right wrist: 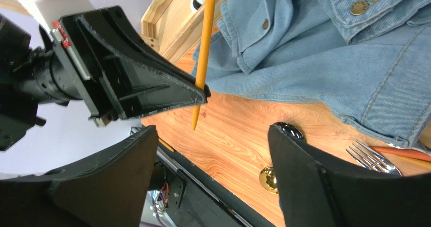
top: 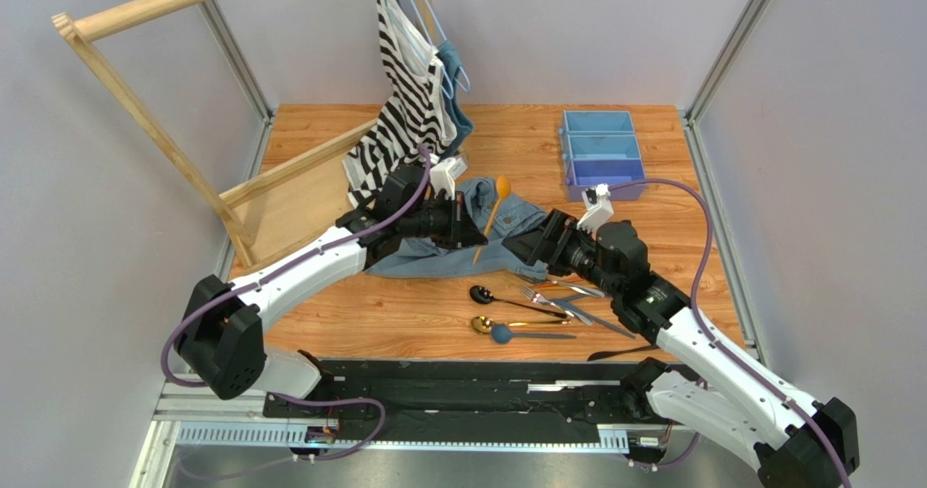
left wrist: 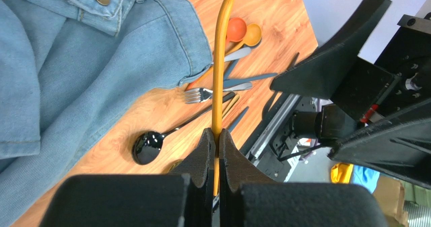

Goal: Sort the eating utensils into containers
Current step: Pick up the spoon from the center of the board, then place the spoon in the storage box.

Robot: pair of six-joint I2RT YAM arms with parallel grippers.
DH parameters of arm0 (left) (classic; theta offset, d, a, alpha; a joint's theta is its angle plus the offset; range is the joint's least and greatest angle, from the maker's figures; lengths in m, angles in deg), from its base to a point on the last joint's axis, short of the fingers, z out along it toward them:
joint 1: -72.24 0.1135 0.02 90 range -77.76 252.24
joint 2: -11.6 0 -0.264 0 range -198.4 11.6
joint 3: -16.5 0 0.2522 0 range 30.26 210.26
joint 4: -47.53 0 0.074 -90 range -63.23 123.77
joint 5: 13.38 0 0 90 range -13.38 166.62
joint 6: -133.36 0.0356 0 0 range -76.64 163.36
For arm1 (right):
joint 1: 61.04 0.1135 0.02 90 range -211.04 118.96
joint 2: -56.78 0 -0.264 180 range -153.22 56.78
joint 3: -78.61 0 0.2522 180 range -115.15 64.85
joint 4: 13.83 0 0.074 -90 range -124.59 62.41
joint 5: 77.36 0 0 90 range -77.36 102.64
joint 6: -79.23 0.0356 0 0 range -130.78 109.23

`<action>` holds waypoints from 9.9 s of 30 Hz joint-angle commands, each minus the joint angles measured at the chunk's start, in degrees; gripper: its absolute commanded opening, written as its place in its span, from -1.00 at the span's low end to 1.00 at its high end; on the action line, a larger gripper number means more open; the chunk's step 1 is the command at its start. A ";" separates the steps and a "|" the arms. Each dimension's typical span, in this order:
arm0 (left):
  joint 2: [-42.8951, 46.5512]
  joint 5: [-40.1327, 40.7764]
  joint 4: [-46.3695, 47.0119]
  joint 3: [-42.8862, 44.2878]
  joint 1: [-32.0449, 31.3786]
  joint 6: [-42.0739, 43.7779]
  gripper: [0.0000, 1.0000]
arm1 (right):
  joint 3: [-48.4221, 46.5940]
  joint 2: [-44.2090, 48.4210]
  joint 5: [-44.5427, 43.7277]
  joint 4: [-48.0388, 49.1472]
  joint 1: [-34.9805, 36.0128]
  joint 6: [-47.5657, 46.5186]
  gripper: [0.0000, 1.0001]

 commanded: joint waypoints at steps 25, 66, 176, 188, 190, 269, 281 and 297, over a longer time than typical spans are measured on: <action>17.14 -34.56 20.34 -11.31 4.18 -2.44 -1.00 | 4.09 -6.24 46.19 53.89 -18.87 22.56 0.94; 23.02 -3.48 -5.23 -5.33 -0.13 11.89 0.89 | -2.67 -3.16 40.66 26.94 -18.43 6.94 -1.00; 23.82 25.21 -21.85 -4.19 -0.13 16.28 0.86 | -55.42 -74.98 6.56 31.93 -41.37 2.09 -0.28; 23.12 23.98 -22.29 -3.92 -0.04 16.37 0.86 | -46.63 -64.26 7.34 35.27 -42.42 2.62 0.00; 22.86 23.28 -22.46 -3.75 -0.04 16.46 0.87 | -42.69 -60.13 7.69 36.32 -42.78 3.93 0.09; -31.19 30.92 -25.89 24.02 -35.81 28.32 0.24 | -5.84 -7.82 14.11 14.35 -39.97 -7.84 0.52; -36.64 32.07 -27.65 28.16 -36.69 29.82 -0.08 | -5.58 -7.74 14.99 14.61 -41.11 -7.22 0.52; -36.65 40.77 -32.04 32.90 -37.31 27.71 -1.00 | -5.23 -6.86 16.92 14.79 -43.39 -6.17 0.52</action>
